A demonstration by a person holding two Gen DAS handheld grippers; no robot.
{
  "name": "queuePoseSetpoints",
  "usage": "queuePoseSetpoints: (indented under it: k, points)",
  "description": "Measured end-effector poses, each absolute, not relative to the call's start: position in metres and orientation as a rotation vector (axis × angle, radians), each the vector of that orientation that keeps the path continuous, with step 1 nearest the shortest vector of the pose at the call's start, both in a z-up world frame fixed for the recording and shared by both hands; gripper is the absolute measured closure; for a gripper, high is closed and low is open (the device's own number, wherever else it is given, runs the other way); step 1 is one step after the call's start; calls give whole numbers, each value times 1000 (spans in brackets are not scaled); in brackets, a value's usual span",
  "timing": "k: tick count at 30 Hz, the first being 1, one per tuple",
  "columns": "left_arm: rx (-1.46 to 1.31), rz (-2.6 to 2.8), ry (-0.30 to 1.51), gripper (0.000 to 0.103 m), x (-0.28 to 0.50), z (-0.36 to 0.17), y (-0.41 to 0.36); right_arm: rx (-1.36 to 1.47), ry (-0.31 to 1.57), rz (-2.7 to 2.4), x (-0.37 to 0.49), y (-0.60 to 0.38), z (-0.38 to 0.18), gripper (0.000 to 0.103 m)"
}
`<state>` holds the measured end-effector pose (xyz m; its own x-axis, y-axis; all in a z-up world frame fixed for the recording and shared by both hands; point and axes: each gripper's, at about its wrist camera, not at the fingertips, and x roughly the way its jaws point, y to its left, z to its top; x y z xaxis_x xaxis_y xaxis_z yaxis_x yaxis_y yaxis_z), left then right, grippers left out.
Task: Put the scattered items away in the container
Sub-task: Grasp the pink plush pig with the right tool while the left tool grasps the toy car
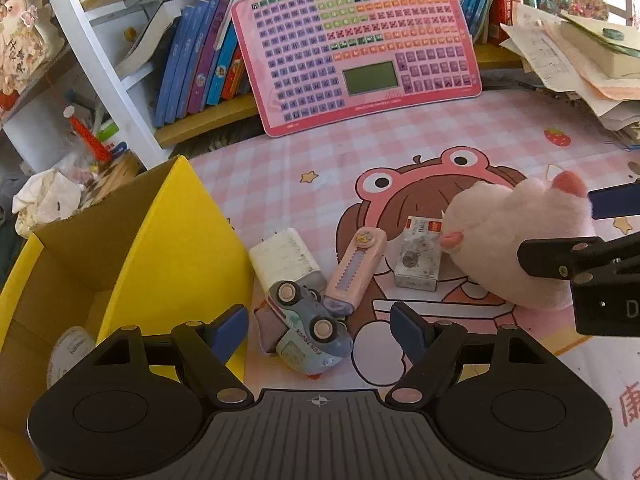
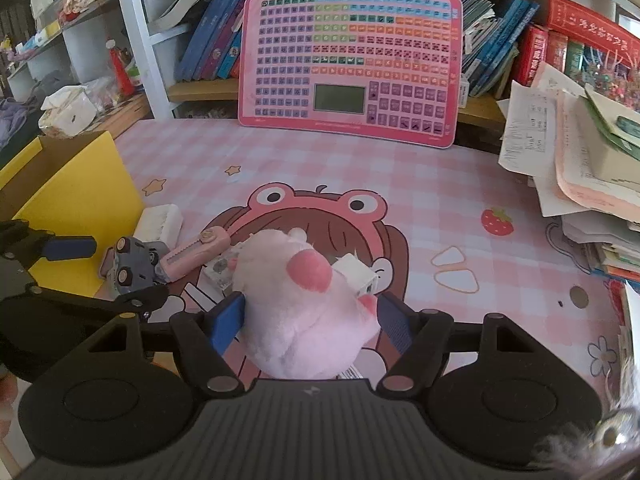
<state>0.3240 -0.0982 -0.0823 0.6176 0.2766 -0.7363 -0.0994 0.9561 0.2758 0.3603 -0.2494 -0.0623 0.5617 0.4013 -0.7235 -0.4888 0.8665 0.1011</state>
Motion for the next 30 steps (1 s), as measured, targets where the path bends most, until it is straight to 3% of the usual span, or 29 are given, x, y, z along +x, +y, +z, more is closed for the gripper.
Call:
queuePoseSetpoints:
  k: [11, 14, 16, 18, 20, 21, 30]
  points:
    - [250, 258, 889, 24, 339, -93, -101, -116, 839, 538, 364, -251, -68, 32]
    - [274, 261, 893, 24, 341, -96, -102, -103, 846, 530, 362, -257, -67, 42]
    - [281, 253, 889, 30, 340, -95, -103, -96, 847, 522, 360, -261, -67, 44]
    - [294, 238, 885, 51, 337, -92, -104, -101, 843, 505, 357, -265, -66, 46]
    - [283, 209, 885, 57, 332, -88, -105, -95, 844, 495, 353, -269, -66, 48]
    - [287, 195, 883, 67, 328, -87, -107, -91, 844, 490, 351, -271, -66, 48]
    - [252, 17, 919, 68, 298, -79, -121, -65, 861, 458, 325, -295, -64, 49]
